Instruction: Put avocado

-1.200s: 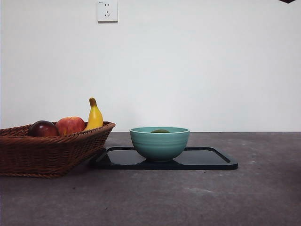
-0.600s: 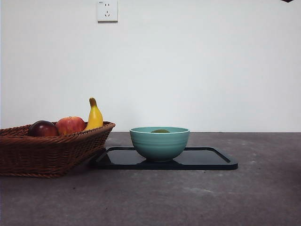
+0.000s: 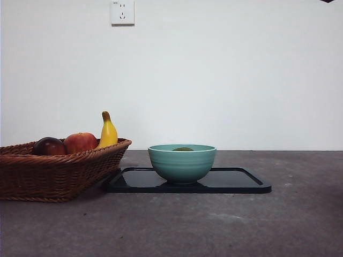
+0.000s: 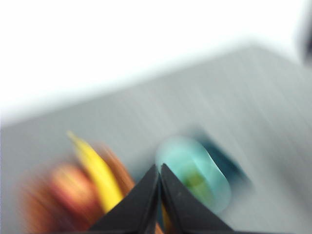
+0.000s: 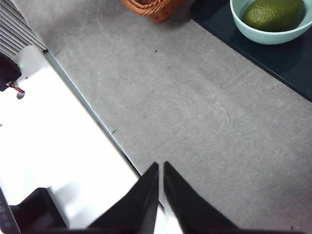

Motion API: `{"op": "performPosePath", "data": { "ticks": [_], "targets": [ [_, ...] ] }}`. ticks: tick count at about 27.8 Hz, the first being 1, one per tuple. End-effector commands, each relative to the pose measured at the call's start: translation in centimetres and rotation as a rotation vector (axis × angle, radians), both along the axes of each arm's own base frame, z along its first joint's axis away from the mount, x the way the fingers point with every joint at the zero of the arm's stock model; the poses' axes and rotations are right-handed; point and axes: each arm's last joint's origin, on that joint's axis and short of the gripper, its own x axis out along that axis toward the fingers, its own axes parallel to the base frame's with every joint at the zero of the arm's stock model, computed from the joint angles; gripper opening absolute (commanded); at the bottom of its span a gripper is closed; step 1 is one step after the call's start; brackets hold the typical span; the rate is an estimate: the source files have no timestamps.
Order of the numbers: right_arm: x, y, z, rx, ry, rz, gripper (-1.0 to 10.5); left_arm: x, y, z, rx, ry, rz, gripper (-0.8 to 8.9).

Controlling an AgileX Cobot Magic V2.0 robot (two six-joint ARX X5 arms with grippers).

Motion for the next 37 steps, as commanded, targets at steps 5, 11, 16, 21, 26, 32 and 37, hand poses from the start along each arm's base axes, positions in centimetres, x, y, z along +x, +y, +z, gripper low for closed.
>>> {"op": "performPosePath", "data": {
  "ticks": [5, 11, 16, 21, 26, 32, 37],
  "targets": [
    [0.1, 0.2, 0.3, 0.014, -0.003, 0.005, 0.1, -2.0, 4.2, -6.1, -0.064, -0.388, 0.373, 0.07],
    [0.1, 0.2, 0.3, 0.014, -0.003, 0.005, 0.1, -3.1, 5.4, -12.2, -0.037, -0.366, 0.531, 0.07],
    [0.1, 0.2, 0.3, 0.014, -0.004, 0.005, 0.1, -3.5, 5.8, -16.5, -0.028, -0.326, 0.575, 0.07],
    [0.1, 0.2, 0.3, 0.014, -0.003, 0.005, 0.1, -3.6, 5.9, -20.5, -0.036, -0.279, 0.592, 0.07],
    [0.1, 0.2, 0.3, 0.014, -0.004, 0.005, 0.1, -3.6, 5.9, -22.9, -0.035, -0.244, 0.595, 0.07],
    [0.1, 0.2, 0.3, 0.014, -0.003, 0.005, 0.1, -3.5, 5.9, -24.9, -0.031, -0.213, 0.596, 0.07],
    [0.1, 0.2, 0.3, 0.014, -0.003, 0.005, 0.1, -3.4, 5.9, -25.9, -0.032, -0.153, 0.599, 0.07]
  ]
}}
